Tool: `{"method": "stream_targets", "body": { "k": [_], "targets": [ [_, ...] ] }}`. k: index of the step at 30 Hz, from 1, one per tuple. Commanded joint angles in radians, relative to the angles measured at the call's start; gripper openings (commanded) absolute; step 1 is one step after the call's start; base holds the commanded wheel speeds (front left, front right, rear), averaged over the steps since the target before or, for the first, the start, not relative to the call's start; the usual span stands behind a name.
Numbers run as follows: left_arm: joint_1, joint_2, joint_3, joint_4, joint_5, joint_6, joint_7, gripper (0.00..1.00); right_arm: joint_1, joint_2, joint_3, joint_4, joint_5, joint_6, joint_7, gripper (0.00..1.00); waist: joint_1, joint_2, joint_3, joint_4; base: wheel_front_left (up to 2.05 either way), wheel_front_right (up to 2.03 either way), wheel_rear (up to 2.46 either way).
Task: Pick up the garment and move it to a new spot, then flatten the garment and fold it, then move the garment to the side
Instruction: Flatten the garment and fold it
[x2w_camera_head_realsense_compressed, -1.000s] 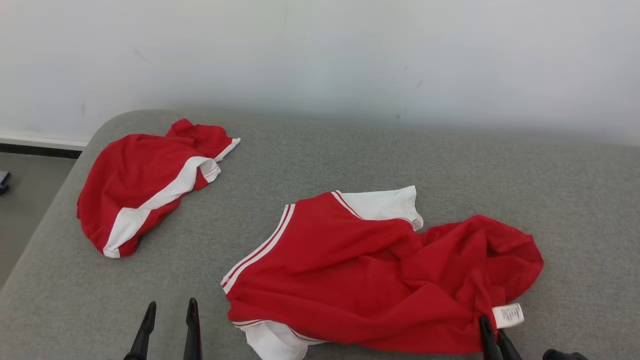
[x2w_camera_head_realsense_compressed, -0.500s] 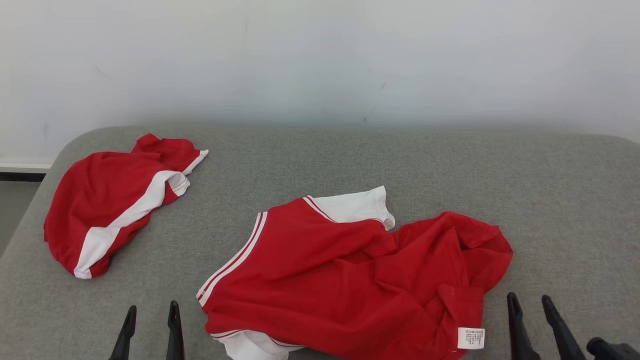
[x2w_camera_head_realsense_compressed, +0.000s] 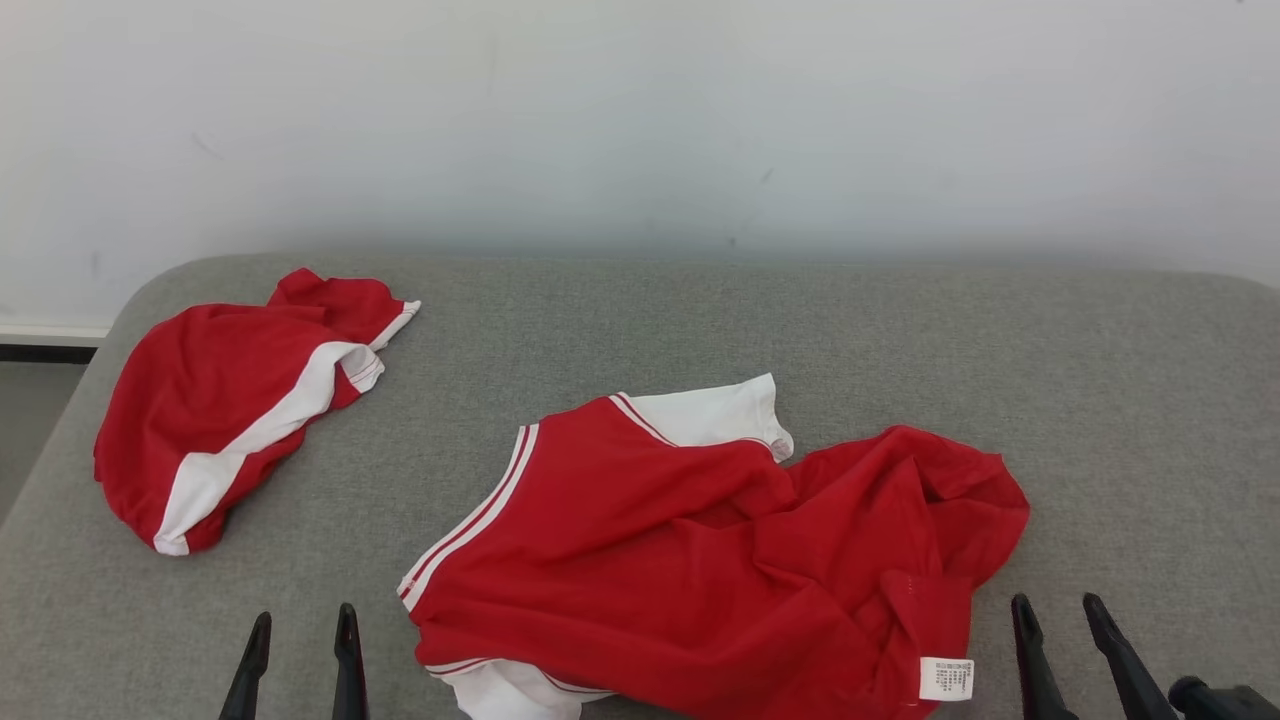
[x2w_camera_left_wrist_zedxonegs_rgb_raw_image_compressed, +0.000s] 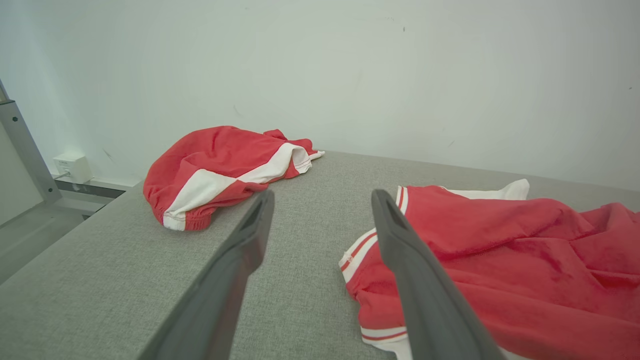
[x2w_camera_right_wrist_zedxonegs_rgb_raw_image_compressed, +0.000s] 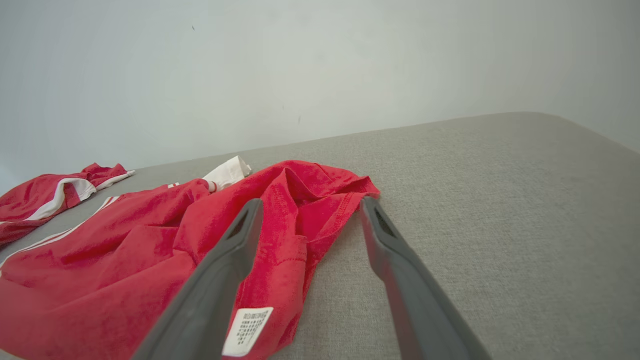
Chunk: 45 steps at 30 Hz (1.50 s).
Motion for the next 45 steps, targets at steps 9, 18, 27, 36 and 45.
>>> {"method": "stream_targets", "body": {
  "k": [9,18,27,36,45],
  "targets": [
    [-0.034,0.000,-0.030,0.019,-0.006,-0.002,-0.003,1.00,-0.291,-0.124,0.156,0.274,0.026,-0.002,0.064,1.00,0.0000,0.0000,0.024,0.091,0.00,0.00,0.00],
    [-0.056,0.000,-0.061,0.032,-0.021,-0.001,-0.003,1.00,-0.475,-0.181,0.273,0.529,0.084,-0.002,0.147,1.00,0.0000,0.0000,0.046,0.175,0.00,0.00,0.00],
    [-0.061,0.000,-0.070,0.037,-0.028,0.002,-0.003,1.00,-0.600,-0.202,0.428,0.646,0.181,-0.002,0.174,0.00,0.0000,0.0000,0.055,0.192,0.00,0.00,0.00],
    [-0.059,0.000,-0.071,0.039,-0.021,0.002,-0.003,1.00,-0.731,-0.225,0.482,0.602,0.299,-0.002,0.060,0.00,0.0000,0.0000,0.041,0.172,0.00,0.00,0.00],
    [-0.087,0.000,-0.087,0.039,-0.031,-0.002,-0.003,1.00,-0.885,-0.216,0.489,0.691,0.338,-0.002,0.014,0.00,0.0000,0.0000,0.075,0.190,0.00,0.00,0.00]
  ]
}}
